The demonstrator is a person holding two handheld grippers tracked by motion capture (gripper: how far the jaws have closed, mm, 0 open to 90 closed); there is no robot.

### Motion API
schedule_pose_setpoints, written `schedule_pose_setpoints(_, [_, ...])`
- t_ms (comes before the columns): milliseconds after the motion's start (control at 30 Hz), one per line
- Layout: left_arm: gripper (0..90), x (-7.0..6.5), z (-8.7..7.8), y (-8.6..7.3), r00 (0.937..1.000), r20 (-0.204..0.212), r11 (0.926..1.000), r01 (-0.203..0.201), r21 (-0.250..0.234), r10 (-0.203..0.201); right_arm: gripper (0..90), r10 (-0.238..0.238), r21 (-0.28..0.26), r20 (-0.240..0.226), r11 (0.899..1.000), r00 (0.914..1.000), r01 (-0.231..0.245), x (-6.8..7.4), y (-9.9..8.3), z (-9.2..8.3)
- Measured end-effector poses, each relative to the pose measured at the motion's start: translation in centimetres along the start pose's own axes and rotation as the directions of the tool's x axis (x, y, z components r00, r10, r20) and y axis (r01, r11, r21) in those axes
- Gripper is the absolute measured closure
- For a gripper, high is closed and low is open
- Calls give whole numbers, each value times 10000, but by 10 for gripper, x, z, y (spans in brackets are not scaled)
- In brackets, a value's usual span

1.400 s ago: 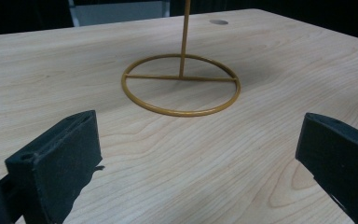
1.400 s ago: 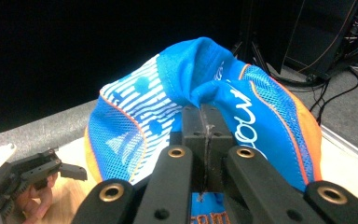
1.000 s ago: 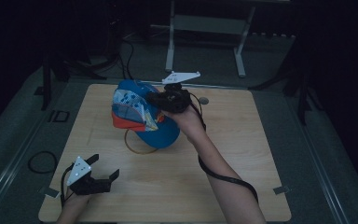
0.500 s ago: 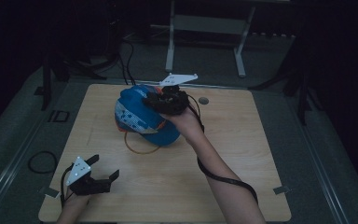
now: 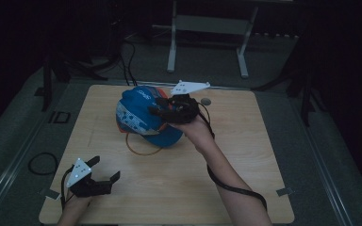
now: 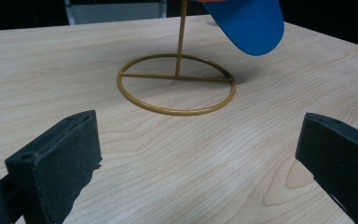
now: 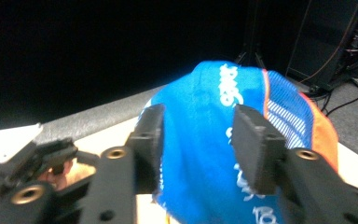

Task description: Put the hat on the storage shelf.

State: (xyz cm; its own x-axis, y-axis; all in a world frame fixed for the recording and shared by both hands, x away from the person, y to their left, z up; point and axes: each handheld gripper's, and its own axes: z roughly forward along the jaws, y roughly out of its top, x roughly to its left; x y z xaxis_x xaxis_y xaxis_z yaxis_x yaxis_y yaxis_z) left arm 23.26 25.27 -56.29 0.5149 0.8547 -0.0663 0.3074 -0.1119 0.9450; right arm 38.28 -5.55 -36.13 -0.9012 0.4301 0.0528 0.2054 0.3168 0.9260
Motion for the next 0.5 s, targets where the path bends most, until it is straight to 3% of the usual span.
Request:
schedule_pose_setpoints(200, [4, -1, 2, -1, 10000, 22, 10000, -39, 84, 39, 386, -205, 37, -39, 9998, 9998, 205, 3, -11, -6])
schedule_pose_setpoints(433, [4, -1, 1, -2, 10000, 12, 10000, -54, 84, 54, 279, -94, -381, -381, 9992, 9992, 80, 3, -22, -12])
schedule_pose_setpoints(500, [4, -1, 1, -2, 10000, 3, 9999, -32, 108, 32, 194, -210, -435, -486, 9989, 9986, 189, 4, -25, -13])
